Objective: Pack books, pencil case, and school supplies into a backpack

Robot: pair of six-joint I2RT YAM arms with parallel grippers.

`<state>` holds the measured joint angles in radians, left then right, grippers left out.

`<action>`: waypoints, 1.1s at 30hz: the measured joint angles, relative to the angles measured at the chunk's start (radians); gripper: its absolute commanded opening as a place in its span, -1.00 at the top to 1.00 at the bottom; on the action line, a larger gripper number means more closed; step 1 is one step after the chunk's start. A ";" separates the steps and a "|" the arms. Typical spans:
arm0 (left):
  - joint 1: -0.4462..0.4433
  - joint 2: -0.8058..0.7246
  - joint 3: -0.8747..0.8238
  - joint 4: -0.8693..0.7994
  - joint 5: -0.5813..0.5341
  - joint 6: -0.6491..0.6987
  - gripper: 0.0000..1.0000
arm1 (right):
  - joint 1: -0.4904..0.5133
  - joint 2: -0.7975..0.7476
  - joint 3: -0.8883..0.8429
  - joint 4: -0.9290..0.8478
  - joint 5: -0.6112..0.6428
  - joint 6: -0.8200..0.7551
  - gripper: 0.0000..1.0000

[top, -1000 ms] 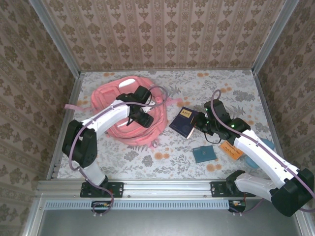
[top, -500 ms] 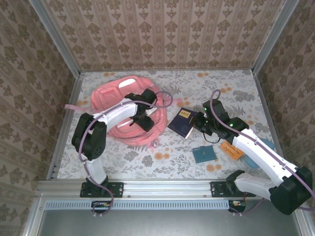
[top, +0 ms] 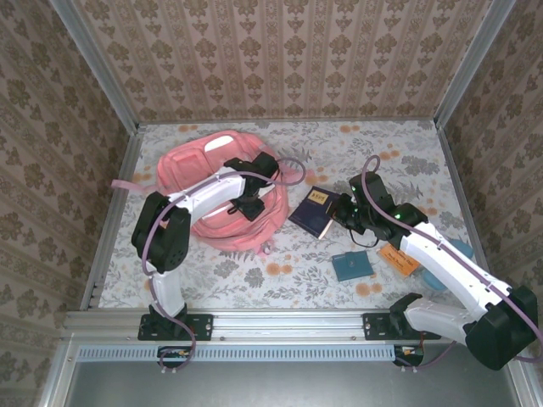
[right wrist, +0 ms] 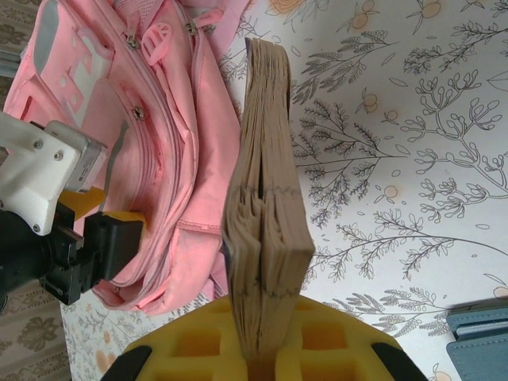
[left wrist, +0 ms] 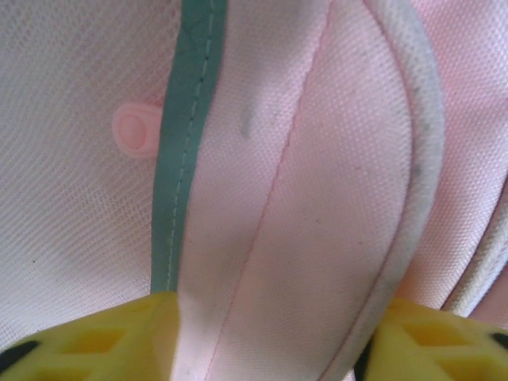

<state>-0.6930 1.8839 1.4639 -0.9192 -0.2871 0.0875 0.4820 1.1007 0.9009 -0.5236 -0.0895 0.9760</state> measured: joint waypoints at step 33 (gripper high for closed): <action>-0.125 -0.324 -0.025 0.306 -0.363 -0.004 0.90 | -0.005 -0.178 0.018 -0.056 -0.074 -0.053 0.97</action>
<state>-0.8177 1.5600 1.4387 -0.6136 -0.6502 0.0834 0.4774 0.9230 0.9192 -0.5800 -0.1631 0.9234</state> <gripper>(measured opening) 0.053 0.098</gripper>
